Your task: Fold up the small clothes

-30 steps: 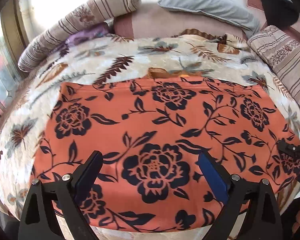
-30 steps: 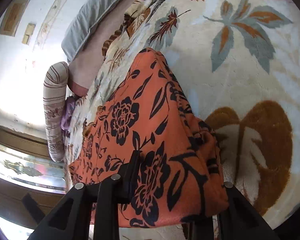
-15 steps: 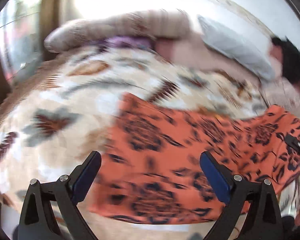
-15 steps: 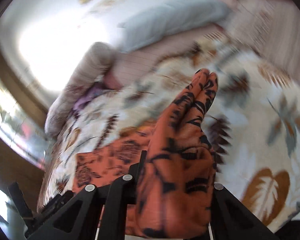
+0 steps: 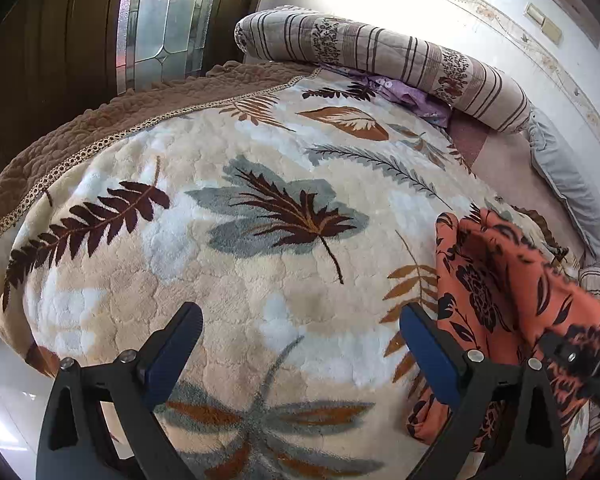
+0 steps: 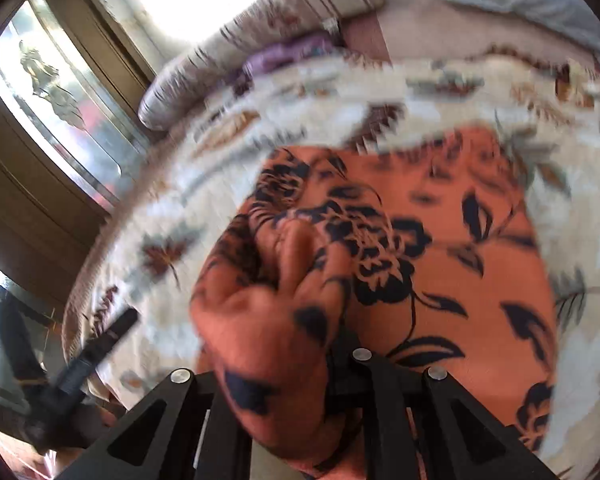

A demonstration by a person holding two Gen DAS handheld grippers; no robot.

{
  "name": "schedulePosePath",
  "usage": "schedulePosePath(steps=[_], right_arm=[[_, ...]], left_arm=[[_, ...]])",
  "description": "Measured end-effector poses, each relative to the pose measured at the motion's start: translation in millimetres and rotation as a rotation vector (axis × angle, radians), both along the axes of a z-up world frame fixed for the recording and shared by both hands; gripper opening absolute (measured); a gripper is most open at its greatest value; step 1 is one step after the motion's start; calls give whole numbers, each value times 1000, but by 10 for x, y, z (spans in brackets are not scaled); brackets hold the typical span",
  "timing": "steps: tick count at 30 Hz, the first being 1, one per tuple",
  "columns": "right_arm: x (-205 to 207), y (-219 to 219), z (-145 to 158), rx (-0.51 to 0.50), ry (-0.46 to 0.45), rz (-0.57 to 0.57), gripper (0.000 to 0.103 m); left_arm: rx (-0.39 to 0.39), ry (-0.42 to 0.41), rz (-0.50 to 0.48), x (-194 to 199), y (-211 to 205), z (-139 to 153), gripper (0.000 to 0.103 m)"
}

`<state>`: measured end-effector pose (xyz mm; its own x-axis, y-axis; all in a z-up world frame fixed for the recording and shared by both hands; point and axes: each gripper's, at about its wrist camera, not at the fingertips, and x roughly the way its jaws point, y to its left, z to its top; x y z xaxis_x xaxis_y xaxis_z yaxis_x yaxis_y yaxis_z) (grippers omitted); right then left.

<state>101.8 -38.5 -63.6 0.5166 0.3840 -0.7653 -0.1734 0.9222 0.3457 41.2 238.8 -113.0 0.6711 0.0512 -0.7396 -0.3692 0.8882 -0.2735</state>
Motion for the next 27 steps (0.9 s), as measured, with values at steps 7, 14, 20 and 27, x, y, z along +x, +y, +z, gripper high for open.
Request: schedulePosePath(steps=[7, 14, 20, 27], right_arm=[[-138, 539, -491, -151, 35, 121, 25], [-642, 266, -278, 7, -70, 162, 77], [-964, -335, -194, 150, -83, 33, 77], [-980, -973, -195, 265, -41, -76, 77]], left_arm=[[-31, -34, -31, 26, 2, 40, 99], [-121, -132, -148, 2, -217, 337, 99], [-102, -98, -335, 116, -846, 517, 99], [-168, 187, -293, 296, -747, -249, 46]])
